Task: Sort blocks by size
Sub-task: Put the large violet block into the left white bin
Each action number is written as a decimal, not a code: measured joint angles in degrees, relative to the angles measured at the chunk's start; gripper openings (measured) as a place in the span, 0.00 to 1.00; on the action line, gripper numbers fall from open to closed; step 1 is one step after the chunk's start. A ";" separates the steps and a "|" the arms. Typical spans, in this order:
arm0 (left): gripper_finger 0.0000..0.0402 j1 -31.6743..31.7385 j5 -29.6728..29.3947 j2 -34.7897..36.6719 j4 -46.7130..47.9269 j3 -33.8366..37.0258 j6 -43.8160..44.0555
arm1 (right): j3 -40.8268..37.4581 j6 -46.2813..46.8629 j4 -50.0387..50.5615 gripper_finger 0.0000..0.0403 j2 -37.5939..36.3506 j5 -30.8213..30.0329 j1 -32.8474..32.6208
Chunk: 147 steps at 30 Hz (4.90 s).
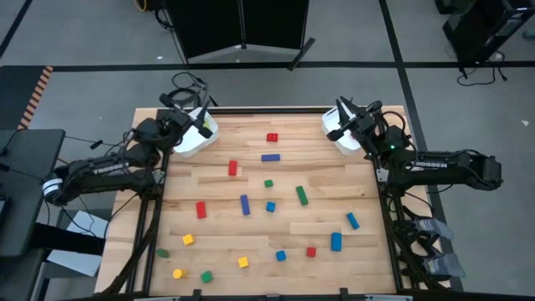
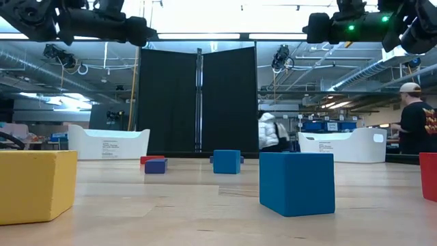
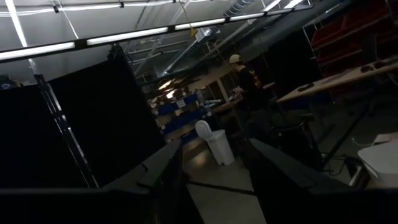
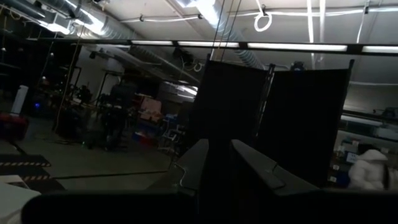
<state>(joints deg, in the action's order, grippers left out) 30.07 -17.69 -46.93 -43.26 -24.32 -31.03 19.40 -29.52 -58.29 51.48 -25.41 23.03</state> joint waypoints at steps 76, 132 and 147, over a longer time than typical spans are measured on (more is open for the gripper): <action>0.47 10.48 9.54 -20.91 -9.63 0.01 6.97 | -0.04 5.13 0.24 0.19 0.83 0.03 5.06; 0.47 0.84 12.81 -27.00 41.61 -17.57 33.98 | 8.76 19.92 28.72 0.19 10.27 -4.98 -12.12; 0.47 -4.12 12.63 -27.02 33.19 -17.57 30.18 | 8.76 29.73 30.31 0.34 13.79 0.92 -16.79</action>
<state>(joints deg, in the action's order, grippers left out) 25.95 -5.06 -73.95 -10.08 -41.89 -0.84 28.16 0.21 -27.98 65.27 -24.49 6.23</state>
